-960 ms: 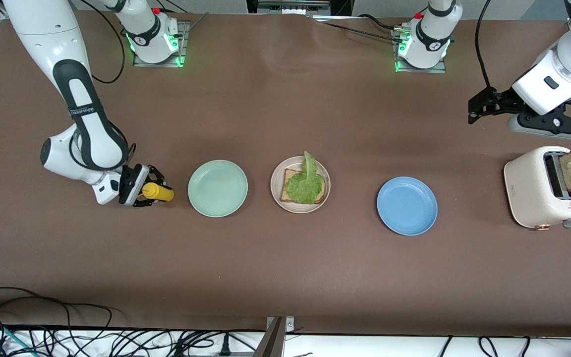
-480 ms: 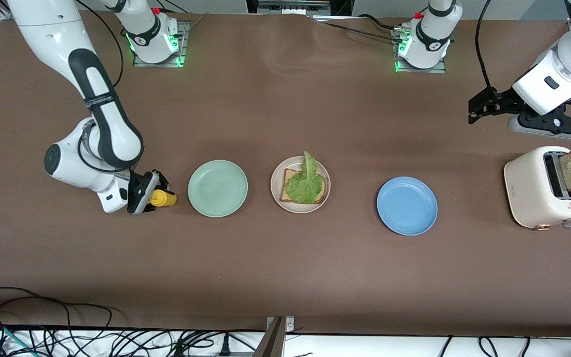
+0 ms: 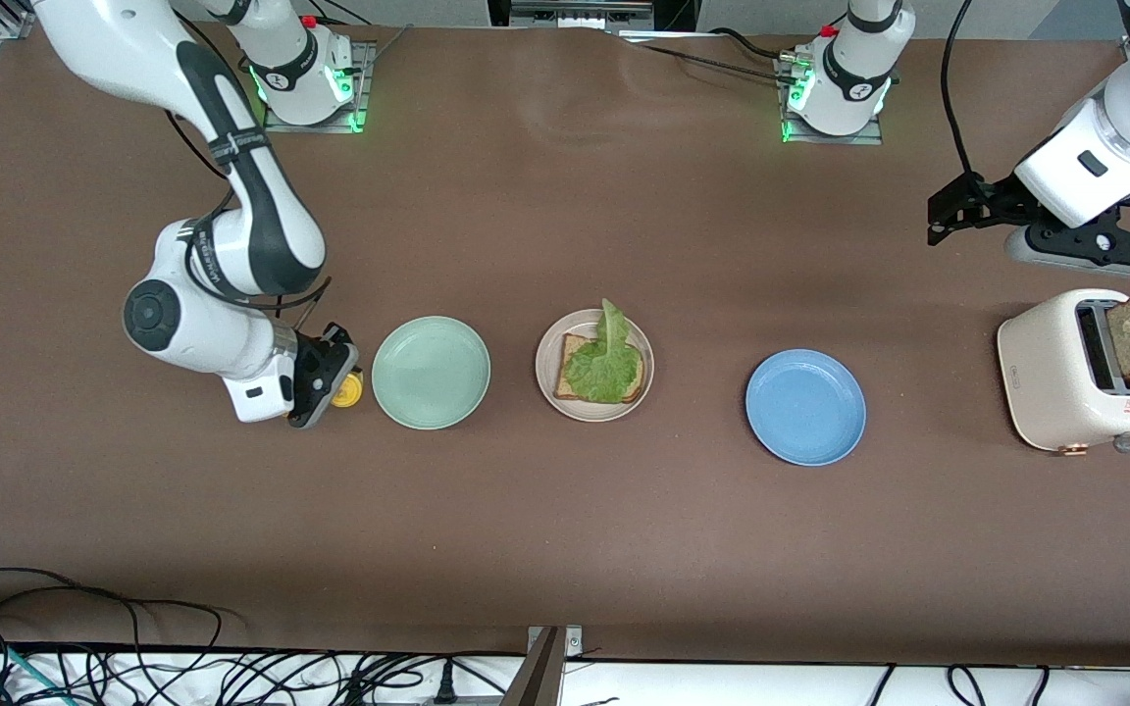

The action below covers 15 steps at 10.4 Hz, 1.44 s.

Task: Make sandwich on beige plate with both arms
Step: 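Lift the bottle and carry it over the sandwich on the beige plate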

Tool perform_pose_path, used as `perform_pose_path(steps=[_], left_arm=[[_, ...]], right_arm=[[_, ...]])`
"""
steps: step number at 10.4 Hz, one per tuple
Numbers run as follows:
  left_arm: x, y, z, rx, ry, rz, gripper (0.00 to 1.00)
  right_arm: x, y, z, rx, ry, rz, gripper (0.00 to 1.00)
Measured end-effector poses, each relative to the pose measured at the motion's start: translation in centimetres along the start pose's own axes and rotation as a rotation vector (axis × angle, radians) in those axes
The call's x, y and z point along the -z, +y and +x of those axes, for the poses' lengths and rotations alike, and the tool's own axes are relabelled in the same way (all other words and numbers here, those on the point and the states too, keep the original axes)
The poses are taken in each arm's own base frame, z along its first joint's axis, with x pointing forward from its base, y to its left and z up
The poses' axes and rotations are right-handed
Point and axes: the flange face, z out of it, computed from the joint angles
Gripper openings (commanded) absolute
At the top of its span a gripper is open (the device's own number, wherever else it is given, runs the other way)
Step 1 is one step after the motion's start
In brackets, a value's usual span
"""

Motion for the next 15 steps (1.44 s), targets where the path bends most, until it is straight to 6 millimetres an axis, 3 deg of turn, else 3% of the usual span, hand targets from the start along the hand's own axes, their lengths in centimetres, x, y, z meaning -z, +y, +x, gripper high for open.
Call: perform_pose_path(steps=[3, 8, 10, 12, 15], left_arm=[[0.0, 0.0, 0.0, 0.0, 0.0, 0.0, 1.0], [0.0, -0.3, 0.0, 0.005, 0.0, 0.0, 1.0], [0.0, -0.4, 0.0, 0.008, 0.0, 0.0, 1.0], [0.0, -0.5, 0.0, 0.01, 0.0, 0.0, 1.0], [0.0, -0.6, 0.0, 0.01, 0.0, -0.001, 1.0]], right_arm=[[0.7, -3.6, 3.3, 0.0, -0.098, -0.044, 0.0], [-2.7, -13.6, 10.5, 0.087, -0.283, -0.137, 0.0], [-4.7, -16.7, 12.6, 0.107, -0.325, -0.148, 0.0], [-6.9, -17.3, 13.2, 0.117, -0.378, -0.129, 0.0], [-9.9, -18.2, 15.8, 0.137, -0.435, -0.117, 0.0]])
